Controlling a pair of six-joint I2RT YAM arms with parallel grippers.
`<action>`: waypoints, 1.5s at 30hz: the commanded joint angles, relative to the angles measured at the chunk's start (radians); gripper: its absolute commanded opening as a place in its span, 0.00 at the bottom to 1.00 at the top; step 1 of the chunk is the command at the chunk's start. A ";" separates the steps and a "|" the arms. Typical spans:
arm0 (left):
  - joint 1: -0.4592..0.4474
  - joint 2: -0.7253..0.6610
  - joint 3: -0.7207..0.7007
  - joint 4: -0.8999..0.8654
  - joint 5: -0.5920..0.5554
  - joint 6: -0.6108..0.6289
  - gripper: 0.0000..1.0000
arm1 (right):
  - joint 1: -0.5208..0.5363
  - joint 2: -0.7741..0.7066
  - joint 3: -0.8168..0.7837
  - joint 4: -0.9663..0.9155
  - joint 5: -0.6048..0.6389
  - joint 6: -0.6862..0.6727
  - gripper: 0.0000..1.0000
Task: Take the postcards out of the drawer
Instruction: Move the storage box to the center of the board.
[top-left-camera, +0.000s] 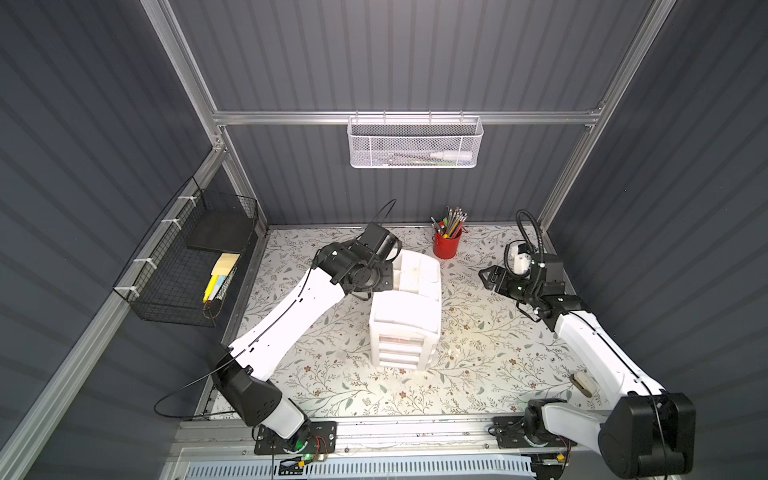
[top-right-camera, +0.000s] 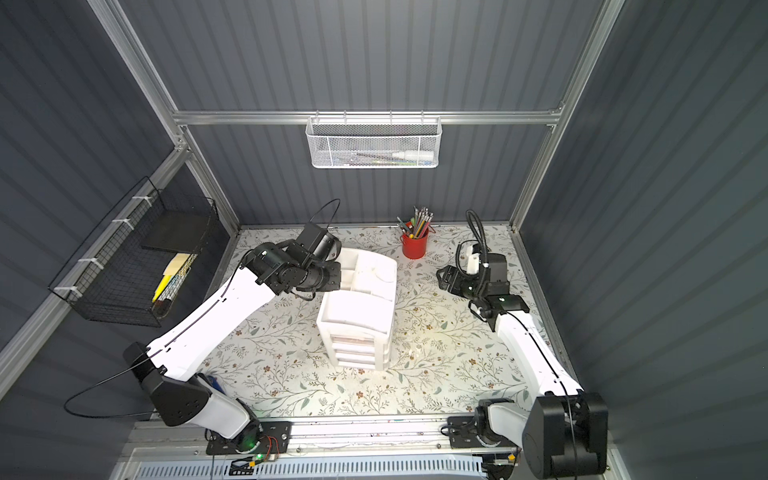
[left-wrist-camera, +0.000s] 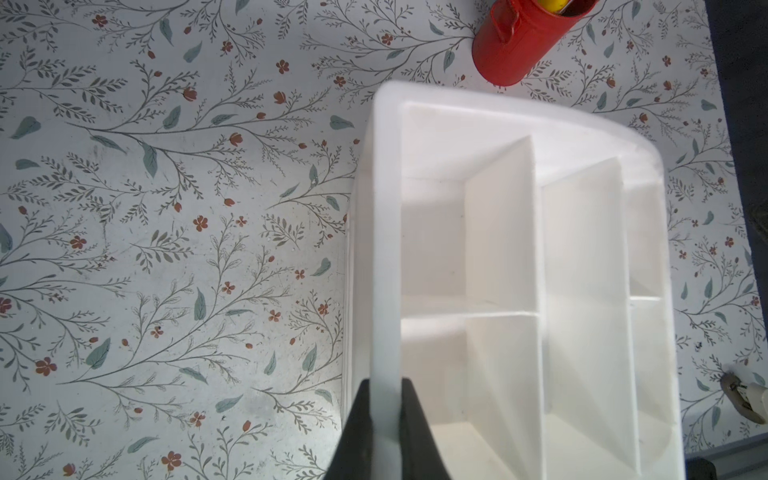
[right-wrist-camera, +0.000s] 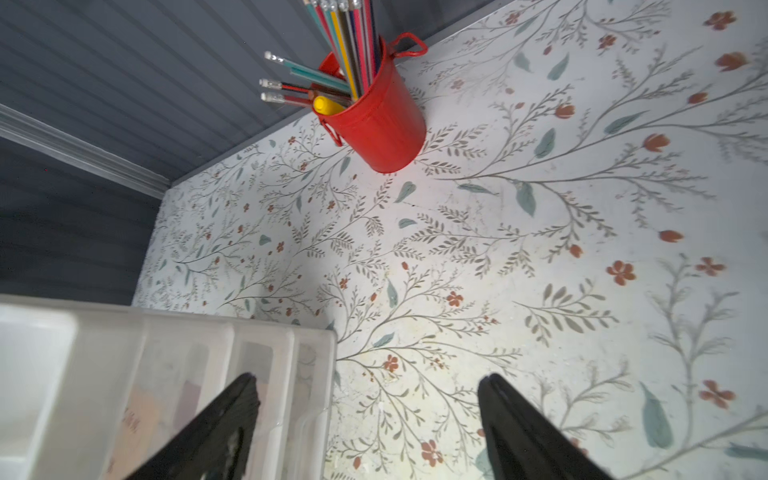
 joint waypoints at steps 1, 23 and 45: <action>0.072 -0.001 0.044 0.043 -0.044 0.085 0.00 | 0.012 0.003 -0.021 0.093 -0.143 0.094 0.85; 0.392 0.113 -0.005 0.314 0.250 0.370 0.00 | 0.309 0.351 0.047 0.658 -0.310 0.502 0.69; 0.402 0.118 -0.022 0.322 0.274 0.371 0.00 | 0.409 0.565 0.076 1.066 -0.356 0.693 0.75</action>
